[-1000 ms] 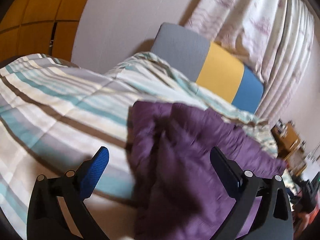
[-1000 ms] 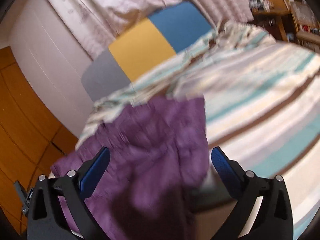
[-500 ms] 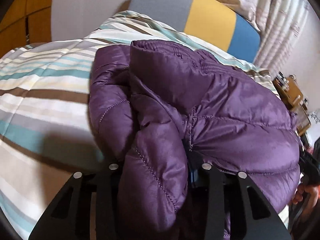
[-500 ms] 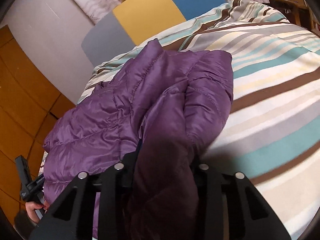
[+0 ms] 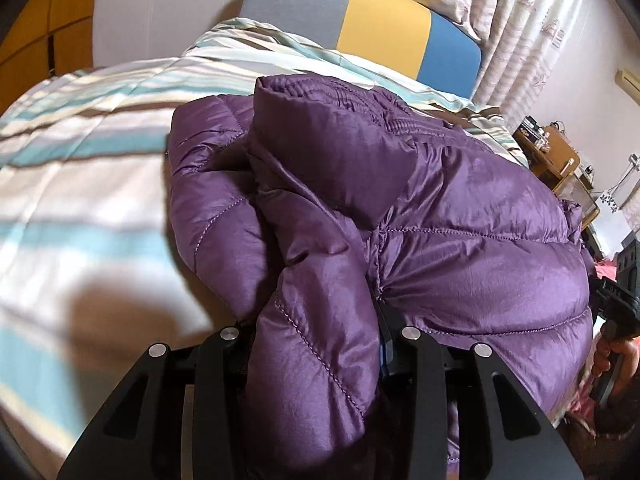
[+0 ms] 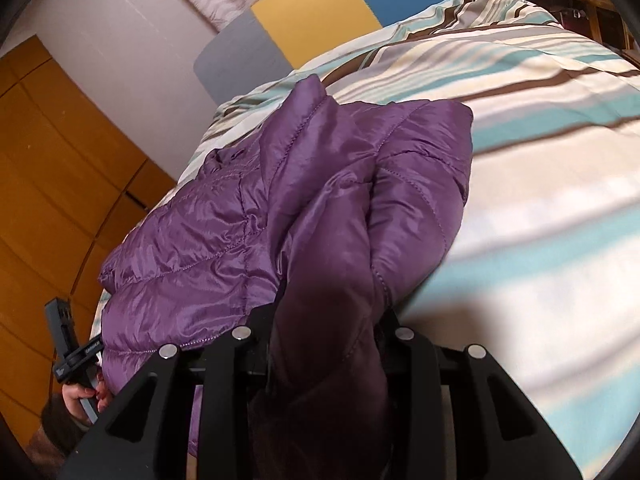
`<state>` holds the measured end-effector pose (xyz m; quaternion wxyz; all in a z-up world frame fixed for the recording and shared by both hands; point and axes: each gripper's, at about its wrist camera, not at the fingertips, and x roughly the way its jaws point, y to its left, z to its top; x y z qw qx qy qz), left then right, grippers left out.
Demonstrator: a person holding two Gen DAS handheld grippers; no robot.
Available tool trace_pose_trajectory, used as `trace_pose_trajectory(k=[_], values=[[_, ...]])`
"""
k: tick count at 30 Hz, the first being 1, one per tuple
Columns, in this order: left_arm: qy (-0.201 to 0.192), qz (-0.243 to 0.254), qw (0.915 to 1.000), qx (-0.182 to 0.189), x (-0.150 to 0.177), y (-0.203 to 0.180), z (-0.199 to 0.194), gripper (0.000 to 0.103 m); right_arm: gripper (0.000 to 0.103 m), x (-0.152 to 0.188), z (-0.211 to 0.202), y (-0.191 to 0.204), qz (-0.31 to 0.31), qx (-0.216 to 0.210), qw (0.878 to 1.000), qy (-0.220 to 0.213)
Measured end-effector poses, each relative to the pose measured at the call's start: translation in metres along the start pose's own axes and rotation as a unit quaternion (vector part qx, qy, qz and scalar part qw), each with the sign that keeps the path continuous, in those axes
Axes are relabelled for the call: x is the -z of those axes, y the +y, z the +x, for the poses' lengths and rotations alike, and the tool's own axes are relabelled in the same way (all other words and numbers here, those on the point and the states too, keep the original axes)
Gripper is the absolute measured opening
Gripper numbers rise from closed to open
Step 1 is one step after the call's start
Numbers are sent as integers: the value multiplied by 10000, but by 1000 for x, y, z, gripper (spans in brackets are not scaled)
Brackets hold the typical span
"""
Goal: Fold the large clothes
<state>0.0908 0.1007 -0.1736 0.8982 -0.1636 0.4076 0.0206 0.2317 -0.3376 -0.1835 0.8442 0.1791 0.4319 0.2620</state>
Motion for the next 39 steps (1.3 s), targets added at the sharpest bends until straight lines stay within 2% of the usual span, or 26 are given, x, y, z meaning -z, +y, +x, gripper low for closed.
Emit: trace_pose_trajectory(k=[4,5,6,7,8,10,13,14,15,16,18,22,23,24,25,26,28,30,34,36,39], values=[[5,39,10000,61,22,-9,-16,39,31,14,-18,-2,-84,14,9999,96],[-3,70,9999,73,26,-10,-19,39,37,16,-22,-3,-108,41,9999,124],[-11,99,9999,57,28,-11,-22,42,42,16,-25,-3,-110,86,9998,163],[-5,115,9999,4,29,-11,-25,52,53,10,-24,-3,-94,139,9997,188],[-12,110,9999,-76,30,-10,-28,56,56,7,-26,-5,-76,175,9996,199],[-108,70,9997,-188,29,-5,-39,75,58,3,-36,-7,-95,272,9995,151],[-418,38,9989,-216,25,1,-59,77,71,-2,-55,-6,-266,576,9979,-97],[-552,70,9982,-228,21,2,-65,79,73,-8,-59,-3,-341,637,9972,-208],[-645,111,9975,-252,17,1,-67,87,74,-14,-59,1,-413,651,9966,-296],[-729,185,9967,-313,11,-1,-66,90,74,-13,-61,6,-468,634,9963,-332],[-707,326,9962,-397,-4,-5,-55,90,75,-24,-49,16,-619,600,9957,-346],[-405,346,9979,-359,-23,-9,-19,90,76,-33,-16,28,-815,674,9943,-126],[-286,246,9988,-317,-27,-8,-10,89,69,-35,-5,29,-824,694,9942,-81],[-246,175,9993,-241,-26,-7,-8,77,61,-34,0,29,-847,722,9938,-53],[-238,106,9996,-124,-27,-9,-7,66,40,-33,6,31,-929,775,9926,-43],[-255,94,9996,-126,-26,-11,-9,62,28,-32,8,34,-981,766,9922,-37],[-256,118,9996,1,-22,-18,-15,29,21,-27,5,39,-1065,710,9917,-106],[-358,93,9993,-26,-19,-23,-26,19,17,-23,-3,47,-1159,755,9902,-205],[-742,-27,9972,-66,-25,-28,-54,17,14,-32,-29,64,-1286,730,9872,-600],[-923,-217,9955,-21,-35,-26,-64,13,14,-40,-39,69,-1287,693,9862,-771],[-1104,-527,9924,94,-54,-23,-70,13,13,-53,-44,75,-1218,621,9861,-939]])
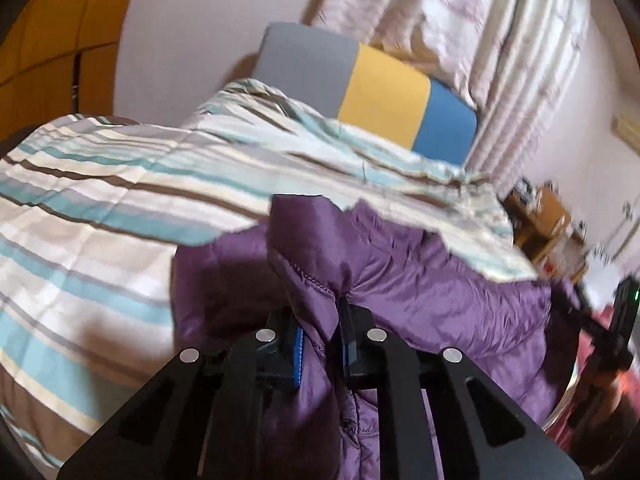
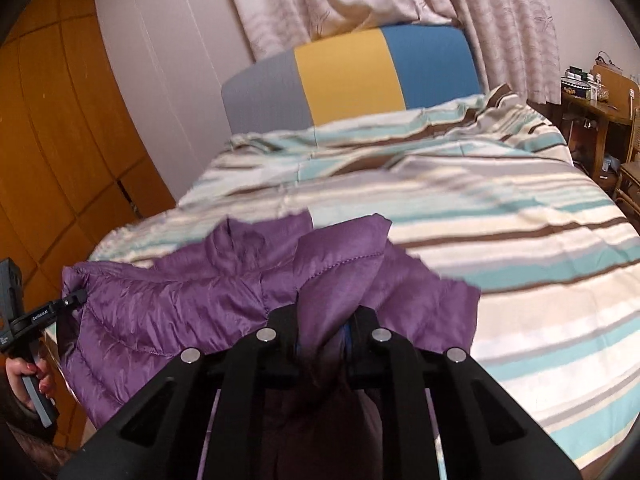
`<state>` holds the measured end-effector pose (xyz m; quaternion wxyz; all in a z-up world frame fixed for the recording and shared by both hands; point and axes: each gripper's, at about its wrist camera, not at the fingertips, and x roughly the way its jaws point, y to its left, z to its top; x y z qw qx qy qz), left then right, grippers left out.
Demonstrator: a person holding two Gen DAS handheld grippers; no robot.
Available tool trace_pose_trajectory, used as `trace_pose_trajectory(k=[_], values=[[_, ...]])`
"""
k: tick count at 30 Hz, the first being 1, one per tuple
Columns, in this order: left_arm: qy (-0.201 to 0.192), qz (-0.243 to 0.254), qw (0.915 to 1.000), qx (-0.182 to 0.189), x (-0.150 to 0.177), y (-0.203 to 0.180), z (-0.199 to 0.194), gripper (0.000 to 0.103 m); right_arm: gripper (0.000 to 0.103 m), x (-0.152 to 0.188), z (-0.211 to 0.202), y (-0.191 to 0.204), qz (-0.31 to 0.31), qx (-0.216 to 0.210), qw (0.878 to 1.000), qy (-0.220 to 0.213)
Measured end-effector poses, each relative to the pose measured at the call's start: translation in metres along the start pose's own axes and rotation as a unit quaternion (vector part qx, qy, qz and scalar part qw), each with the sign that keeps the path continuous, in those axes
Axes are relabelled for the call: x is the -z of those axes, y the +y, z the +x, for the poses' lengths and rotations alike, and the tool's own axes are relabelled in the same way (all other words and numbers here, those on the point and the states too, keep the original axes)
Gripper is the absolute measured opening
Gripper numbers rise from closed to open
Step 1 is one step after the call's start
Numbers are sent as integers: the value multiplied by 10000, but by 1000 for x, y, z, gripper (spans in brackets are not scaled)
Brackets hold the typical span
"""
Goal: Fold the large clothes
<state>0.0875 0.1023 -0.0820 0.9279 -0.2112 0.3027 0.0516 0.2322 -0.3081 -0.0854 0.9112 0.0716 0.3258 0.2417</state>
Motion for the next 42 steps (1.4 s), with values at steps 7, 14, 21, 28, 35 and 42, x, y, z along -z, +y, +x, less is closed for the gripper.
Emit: trace_pose_trajectory(k=[7,14,21,28,35,42], values=[[-403,8,9990,-209,-30,-15,17,13,13,-34,15,-2,74,55,9995,-294],[-441,-439,9957,-690,-45,-7,65,13,13,-52,58,-7,232,243,9986,-411],[-296,-566,9912,-1158,-39,2,110,13,13,-43,114,-10,-44,716,9971,-254],[-219,-298,9883,-1480,-36,-2,140,13,16,-33,152,-26,95,1057,9943,-8],[107,-431,9884,-1451,-24,11,162,13,26,-23,176,-40,294,1232,9909,463],[292,-393,9877,-1484,-23,12,170,16,33,-17,197,-34,34,1553,9842,844]])
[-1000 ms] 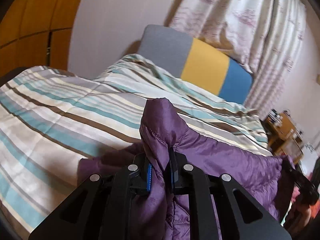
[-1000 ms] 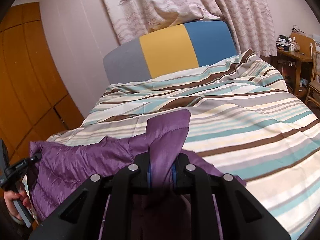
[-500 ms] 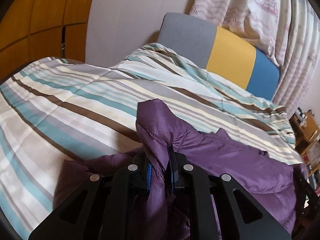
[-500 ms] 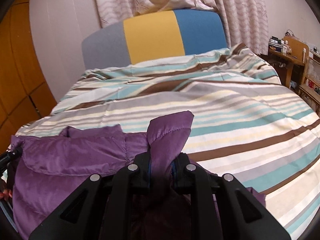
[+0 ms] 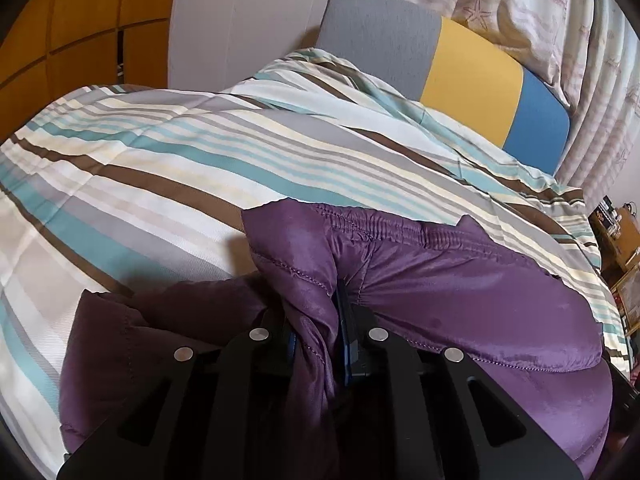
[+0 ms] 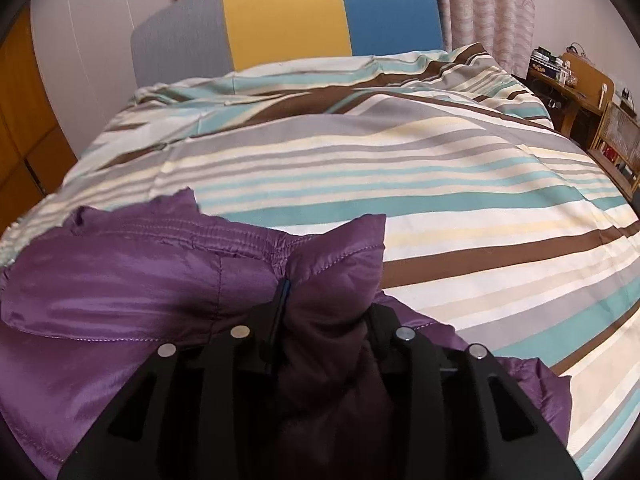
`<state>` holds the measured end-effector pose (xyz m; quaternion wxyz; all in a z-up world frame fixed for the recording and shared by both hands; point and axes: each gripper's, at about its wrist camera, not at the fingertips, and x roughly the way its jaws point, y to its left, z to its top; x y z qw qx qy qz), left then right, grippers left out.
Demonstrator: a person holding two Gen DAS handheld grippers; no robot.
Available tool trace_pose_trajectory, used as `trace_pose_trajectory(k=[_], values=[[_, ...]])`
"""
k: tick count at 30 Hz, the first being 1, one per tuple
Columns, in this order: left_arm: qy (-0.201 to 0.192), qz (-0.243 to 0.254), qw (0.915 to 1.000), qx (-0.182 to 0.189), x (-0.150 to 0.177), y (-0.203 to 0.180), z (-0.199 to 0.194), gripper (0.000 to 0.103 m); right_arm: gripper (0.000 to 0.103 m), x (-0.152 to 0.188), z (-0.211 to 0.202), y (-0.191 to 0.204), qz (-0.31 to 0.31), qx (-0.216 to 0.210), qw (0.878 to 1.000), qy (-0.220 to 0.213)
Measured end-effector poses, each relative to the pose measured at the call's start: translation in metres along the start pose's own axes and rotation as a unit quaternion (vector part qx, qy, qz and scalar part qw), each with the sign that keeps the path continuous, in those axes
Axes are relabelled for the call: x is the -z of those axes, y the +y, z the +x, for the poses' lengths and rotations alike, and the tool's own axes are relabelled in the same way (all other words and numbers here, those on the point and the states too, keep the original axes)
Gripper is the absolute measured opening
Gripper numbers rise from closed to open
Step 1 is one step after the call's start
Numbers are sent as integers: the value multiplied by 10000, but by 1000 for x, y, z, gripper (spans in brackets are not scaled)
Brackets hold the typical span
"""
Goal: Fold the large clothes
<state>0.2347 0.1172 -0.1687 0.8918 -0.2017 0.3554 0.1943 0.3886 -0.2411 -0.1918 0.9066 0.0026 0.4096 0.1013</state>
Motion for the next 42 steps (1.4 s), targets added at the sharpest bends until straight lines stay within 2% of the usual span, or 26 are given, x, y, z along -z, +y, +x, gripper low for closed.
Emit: trace_pose_trajectory(k=[3,8,12,13,15,17,19,21,23,26,28,32,39,42], values=[[25,-8,10000,-11,0,1,0,17,34,1,2,1,-56,83,9999,-6],[75,22,9997,-224,-2,-3,0,33,42,0,3,0,-38,162,9999,0],[104,160,9975,-683,-5,-10,-11,66,48,-1,4,-3,21,236,9997,8],[75,183,9972,-721,-6,-10,-16,77,50,-1,4,-4,25,248,9997,8],[-159,201,9978,-610,-8,-15,-36,91,52,-2,4,-4,32,302,9995,8],[-526,242,9973,-459,-6,-23,-58,91,53,-2,4,-4,34,317,9995,1],[-819,516,9944,-418,-2,-43,-80,91,53,-1,3,-3,33,322,9995,1],[-1047,740,9914,-276,3,-63,-93,91,54,-1,3,-4,32,331,9994,-7],[-1095,1015,9887,-129,7,-84,-93,91,55,-1,2,-4,33,342,9994,-13],[-865,1497,9849,31,10,-113,-73,91,57,0,2,-4,45,357,9994,-18],[-789,1646,9832,-58,13,-122,-55,90,59,0,1,-5,67,368,9993,-19],[-182,1554,9877,-25,27,-112,-10,90,60,0,1,-6,95,351,9993,-24],[43,1570,9875,-82,32,-114,13,96,61,0,0,-6,111,378,9992,-83],[59,1567,9876,-78,33,-114,15,96,63,4,-18,-5,121,295,9983,-494]])
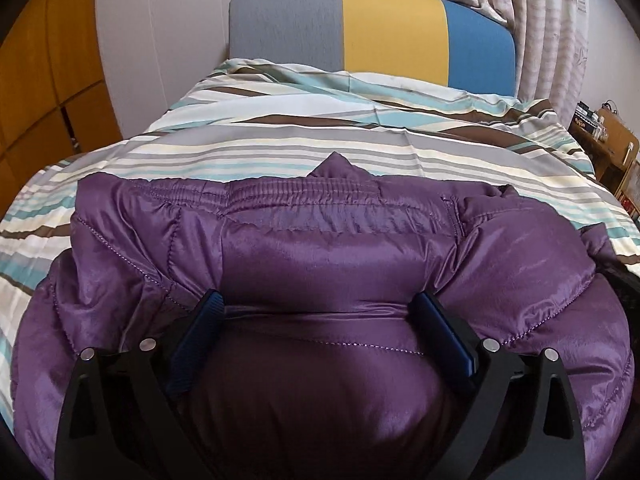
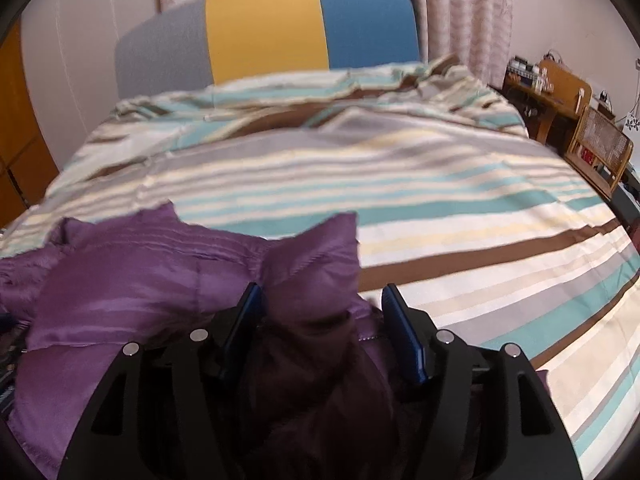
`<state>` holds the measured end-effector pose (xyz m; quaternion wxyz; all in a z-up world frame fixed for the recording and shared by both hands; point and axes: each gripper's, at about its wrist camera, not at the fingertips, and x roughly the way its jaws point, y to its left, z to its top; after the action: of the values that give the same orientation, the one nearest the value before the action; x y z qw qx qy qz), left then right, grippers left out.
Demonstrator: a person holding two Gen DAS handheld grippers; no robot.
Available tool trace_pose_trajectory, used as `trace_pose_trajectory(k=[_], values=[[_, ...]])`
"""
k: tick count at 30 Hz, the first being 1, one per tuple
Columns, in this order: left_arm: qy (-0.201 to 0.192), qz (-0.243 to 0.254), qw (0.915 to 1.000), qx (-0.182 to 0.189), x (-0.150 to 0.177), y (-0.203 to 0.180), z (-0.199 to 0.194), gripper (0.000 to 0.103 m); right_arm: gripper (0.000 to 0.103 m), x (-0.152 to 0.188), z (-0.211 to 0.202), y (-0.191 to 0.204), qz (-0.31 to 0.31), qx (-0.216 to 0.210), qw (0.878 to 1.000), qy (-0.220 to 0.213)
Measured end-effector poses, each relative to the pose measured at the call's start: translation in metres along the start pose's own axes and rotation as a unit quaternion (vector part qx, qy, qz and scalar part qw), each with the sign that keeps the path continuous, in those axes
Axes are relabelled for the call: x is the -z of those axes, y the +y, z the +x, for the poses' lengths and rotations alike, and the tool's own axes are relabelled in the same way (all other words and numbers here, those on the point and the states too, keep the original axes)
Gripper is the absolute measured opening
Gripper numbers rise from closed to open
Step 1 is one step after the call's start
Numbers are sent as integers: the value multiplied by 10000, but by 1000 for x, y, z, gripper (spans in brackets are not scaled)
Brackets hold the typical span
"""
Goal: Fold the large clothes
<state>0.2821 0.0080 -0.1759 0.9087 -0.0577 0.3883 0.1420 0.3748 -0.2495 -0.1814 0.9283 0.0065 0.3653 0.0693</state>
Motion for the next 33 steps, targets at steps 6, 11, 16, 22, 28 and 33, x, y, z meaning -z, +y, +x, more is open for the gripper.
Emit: trace_pose_trajectory(k=[6,11,16,22,28,33], values=[[2,-29,10000,35,3,3,-2,96,63,3,-63,14,-145,34,9956,-920],[-9,-46,10000,51,4,4,-3,96,65,10,-102,62,-595,-641,9891,-1188],[-35,-132,9998,149,4,7,-7,96,62,14,-68,96,-877,-878,9906,-568],[-33,-133,9998,124,4,4,-5,97,66,29,-23,101,-857,-651,9941,167],[42,-124,9999,86,3,4,-3,97,66,34,-14,101,-882,-593,9941,209],[154,-161,9996,160,3,7,-11,98,67,34,-13,100,-863,-622,9941,203]])
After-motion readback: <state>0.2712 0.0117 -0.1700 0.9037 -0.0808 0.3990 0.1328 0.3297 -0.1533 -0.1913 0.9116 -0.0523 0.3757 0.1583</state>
